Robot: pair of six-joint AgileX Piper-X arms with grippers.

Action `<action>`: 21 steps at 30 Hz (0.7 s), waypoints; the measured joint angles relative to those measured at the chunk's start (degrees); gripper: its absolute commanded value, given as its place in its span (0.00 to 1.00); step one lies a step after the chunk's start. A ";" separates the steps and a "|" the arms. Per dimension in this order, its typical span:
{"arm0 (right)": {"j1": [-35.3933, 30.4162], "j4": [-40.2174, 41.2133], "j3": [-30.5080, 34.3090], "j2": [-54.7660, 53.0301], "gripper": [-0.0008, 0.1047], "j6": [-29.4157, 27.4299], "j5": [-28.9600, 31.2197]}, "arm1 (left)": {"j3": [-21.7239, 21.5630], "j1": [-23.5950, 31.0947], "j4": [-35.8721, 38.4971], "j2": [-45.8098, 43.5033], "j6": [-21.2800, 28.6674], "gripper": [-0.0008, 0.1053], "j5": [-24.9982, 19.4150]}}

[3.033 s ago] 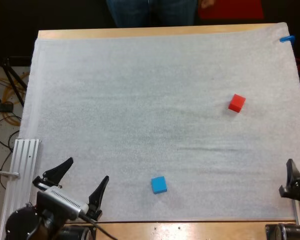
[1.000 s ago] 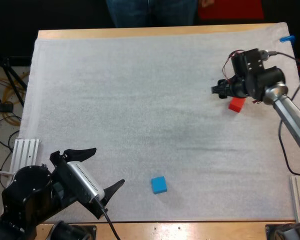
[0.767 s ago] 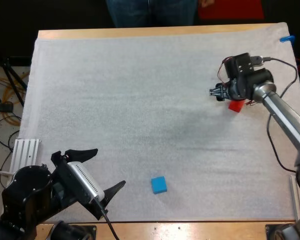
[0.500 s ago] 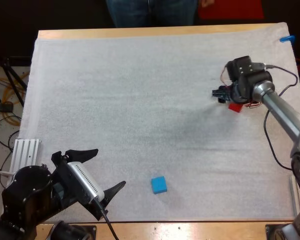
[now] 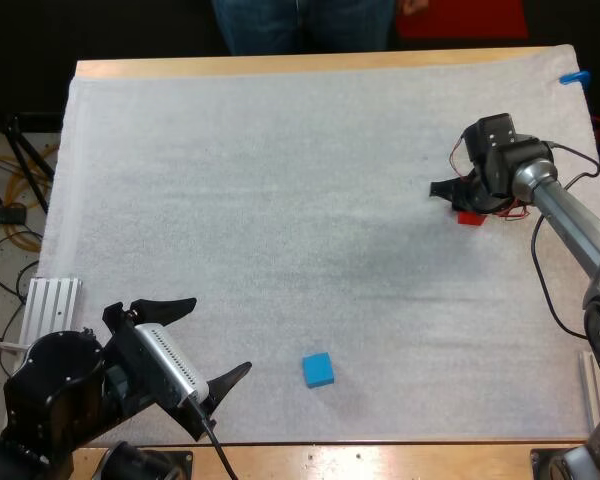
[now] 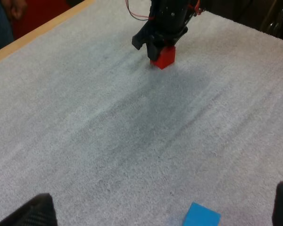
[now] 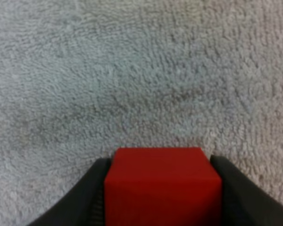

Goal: Stack red cube on blue cube

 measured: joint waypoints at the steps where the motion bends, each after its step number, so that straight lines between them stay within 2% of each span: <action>1: 0.00 0.00 0.00 0.00 0.20 0.00 0.00 | 0.00 0.00 0.00 0.00 0.00 0.83 0.00; 4: 0.00 0.11 0.00 -0.29 0.16 0.00 0.00 | 0.00 0.00 0.00 0.00 0.00 0.83 0.00; 9: 0.00 0.57 0.00 -4.15 0.15 -0.52 -0.16 | 0.00 0.00 0.00 0.00 0.00 0.83 0.00; 15: 1.79 2.66 -0.32 -14.17 0.15 -5.63 -0.16 | 0.00 0.00 0.47 0.00 0.00 0.83 0.00; 21: 7.60 7.70 -0.34 -23.82 0.15 -7.70 0.99 | 0.00 0.00 7.23 0.00 0.00 0.83 -0.87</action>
